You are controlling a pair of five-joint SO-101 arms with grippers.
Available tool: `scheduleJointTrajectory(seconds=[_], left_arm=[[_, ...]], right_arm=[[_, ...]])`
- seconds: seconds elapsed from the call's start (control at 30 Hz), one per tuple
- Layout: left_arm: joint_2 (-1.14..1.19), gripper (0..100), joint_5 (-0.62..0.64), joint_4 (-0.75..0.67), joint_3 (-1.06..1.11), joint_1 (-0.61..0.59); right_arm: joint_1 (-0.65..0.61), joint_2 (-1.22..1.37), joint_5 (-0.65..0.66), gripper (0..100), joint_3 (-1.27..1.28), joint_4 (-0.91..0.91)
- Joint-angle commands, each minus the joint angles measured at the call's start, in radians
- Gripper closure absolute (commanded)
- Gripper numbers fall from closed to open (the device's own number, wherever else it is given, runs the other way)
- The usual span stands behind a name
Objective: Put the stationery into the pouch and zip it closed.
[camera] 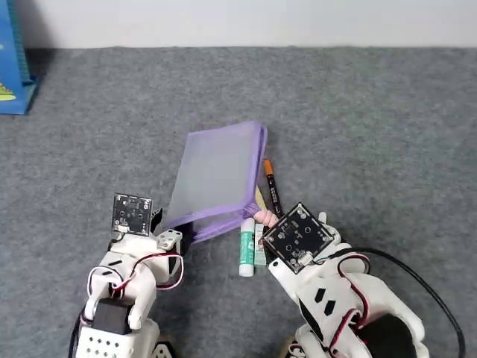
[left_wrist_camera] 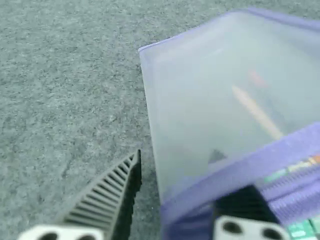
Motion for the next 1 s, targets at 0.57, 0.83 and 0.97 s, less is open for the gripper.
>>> scheduleJointTrajectory(seconds=[0.57,0.83,0.97], left_arm=[[-0.011,78,0.003,-0.025,-0.033,-0.109],[-0.011,99,-0.037,-0.017,-0.050,-0.100],[-0.011,99,-0.003,0.074,-0.136,-0.117]], right_arm=[[0.127,-0.016,-0.014,98.8,-0.057,-0.007],[0.136,-0.016,-0.015,89.2,-0.057,0.031],[0.170,-0.016,-0.075,76.5,-0.057,0.059]])
